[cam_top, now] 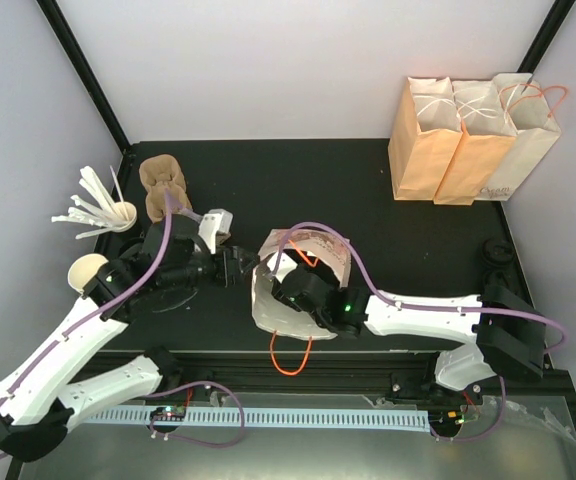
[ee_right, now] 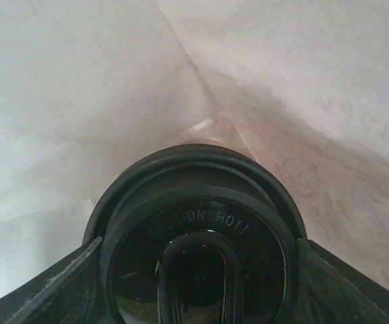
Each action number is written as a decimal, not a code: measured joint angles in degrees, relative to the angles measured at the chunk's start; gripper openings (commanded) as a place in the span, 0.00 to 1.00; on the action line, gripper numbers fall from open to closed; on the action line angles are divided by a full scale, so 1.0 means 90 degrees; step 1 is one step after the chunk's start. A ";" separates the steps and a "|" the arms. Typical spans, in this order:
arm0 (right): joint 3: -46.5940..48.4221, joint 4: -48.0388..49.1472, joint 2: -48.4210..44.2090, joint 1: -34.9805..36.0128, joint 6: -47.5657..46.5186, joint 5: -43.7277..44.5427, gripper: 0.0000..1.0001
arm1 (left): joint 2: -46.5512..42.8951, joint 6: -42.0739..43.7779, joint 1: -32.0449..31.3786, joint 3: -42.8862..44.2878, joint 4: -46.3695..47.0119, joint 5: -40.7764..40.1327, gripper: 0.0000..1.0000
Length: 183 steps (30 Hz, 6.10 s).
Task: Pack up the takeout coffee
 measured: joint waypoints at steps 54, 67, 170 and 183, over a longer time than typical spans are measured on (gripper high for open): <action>0.0284 -0.0610 0.0131 -0.0444 -0.0024 -0.0420 0.41 | 0.9617 0.2606 0.1994 0.5119 -0.0180 0.3538 0.38; 0.0542 -0.0886 0.0410 -0.0291 -0.0177 -0.0058 0.41 | 0.9391 0.2752 0.1994 0.4469 -0.0287 0.3626 0.34; 0.2521 -0.4153 0.1367 -0.0559 0.0141 -0.1863 0.67 | 0.7771 0.2414 0.1739 0.2302 -0.0019 0.3742 0.96; 0.3038 -0.5068 0.0962 -0.0566 0.0389 -0.1651 0.88 | 0.7754 0.2334 0.1688 0.2186 0.0005 0.3820 0.96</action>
